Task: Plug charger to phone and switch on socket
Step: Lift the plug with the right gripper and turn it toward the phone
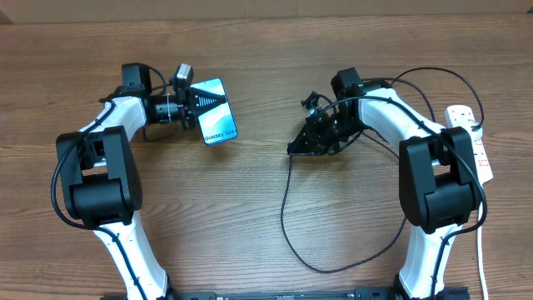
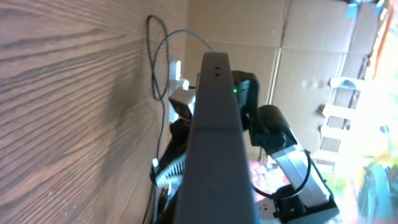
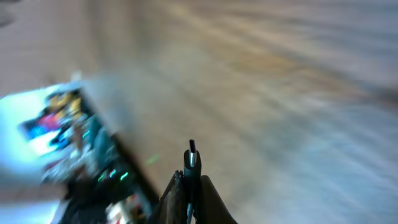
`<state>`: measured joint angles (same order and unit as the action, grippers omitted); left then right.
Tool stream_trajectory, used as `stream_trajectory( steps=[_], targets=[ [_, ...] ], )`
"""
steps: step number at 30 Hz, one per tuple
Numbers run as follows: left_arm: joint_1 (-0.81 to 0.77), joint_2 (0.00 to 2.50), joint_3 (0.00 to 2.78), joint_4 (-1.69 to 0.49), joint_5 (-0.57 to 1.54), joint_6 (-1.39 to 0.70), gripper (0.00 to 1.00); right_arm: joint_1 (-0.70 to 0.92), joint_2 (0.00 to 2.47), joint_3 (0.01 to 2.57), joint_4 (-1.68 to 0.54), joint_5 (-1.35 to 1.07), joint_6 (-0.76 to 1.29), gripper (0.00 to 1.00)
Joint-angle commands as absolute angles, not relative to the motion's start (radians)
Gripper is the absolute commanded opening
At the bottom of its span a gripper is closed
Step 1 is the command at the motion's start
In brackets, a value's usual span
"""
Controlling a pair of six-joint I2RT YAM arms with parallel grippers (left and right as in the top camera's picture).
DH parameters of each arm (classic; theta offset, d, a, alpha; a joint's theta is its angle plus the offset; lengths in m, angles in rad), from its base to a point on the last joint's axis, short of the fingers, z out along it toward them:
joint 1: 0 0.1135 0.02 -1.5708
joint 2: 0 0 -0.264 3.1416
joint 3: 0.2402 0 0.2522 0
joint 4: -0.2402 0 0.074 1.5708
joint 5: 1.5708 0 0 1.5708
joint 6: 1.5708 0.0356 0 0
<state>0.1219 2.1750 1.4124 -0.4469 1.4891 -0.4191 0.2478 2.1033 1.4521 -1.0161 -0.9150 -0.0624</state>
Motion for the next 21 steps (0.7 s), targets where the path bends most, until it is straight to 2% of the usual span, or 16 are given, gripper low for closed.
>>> stream_trajectory(
  steps=[1,7,21],
  targets=[
    [0.123,2.137,1.417,-0.426,1.579,-0.43,0.04,0.23,2.109,1.45,-1.079,-1.15,-0.342,0.04],
    [0.123,2.137,1.417,-0.41,1.579,-0.435,0.04,0.228,2.109,1.451,-1.212,-1.247,-0.584,0.04],
    [0.044,2.137,1.439,-0.36,1.58,-0.561,0.04,0.265,2.109,1.45,-1.256,-1.304,-0.604,0.04]
  ],
)
